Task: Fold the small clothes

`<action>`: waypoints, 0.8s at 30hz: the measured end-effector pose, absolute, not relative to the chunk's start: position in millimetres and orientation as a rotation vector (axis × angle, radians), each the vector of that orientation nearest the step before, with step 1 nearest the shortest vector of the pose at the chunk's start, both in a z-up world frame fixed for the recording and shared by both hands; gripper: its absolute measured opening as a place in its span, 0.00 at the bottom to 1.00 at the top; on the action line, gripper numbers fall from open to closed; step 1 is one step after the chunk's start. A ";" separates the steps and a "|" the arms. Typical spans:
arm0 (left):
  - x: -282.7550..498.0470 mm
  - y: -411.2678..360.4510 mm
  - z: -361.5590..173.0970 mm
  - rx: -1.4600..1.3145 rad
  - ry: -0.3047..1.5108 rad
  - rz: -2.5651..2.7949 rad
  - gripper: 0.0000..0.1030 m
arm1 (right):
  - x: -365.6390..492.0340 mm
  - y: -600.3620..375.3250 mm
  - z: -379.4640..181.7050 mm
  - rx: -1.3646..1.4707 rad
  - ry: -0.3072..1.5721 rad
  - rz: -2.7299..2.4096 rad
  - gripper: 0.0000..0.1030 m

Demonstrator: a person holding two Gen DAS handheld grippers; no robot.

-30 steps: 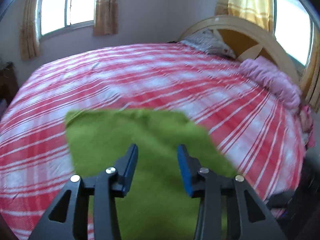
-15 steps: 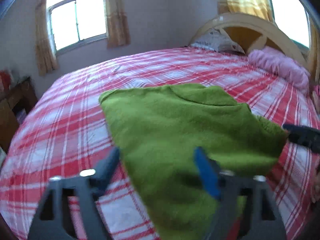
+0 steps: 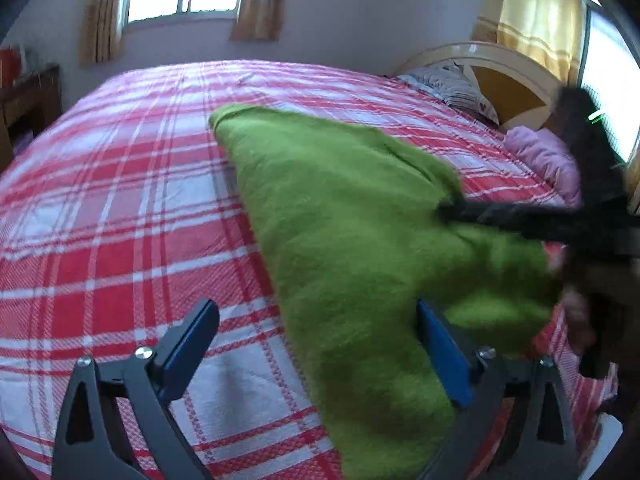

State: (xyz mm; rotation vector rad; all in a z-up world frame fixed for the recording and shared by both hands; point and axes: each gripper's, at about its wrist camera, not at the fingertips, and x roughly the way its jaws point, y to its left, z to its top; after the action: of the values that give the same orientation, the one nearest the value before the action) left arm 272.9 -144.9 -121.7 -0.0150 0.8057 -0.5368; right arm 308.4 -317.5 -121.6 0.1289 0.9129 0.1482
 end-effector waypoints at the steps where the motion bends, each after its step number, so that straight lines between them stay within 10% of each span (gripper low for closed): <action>1: 273.4 -143.5 -122.8 -0.028 0.814 -0.540 1.00 | 308.9 -322.1 -122.6 0.126 0.891 0.154 0.60; 24: 272.6 -136.3 -125.8 -0.106 0.851 -0.542 1.00 | 359.5 -206.3 -116.3 -0.252 0.933 0.247 0.59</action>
State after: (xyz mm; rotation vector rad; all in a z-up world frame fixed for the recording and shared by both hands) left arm 272.6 -136.3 -125.8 -0.1062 0.8507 -0.5421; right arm 359.5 -206.3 -116.3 -0.2521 0.9326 0.2468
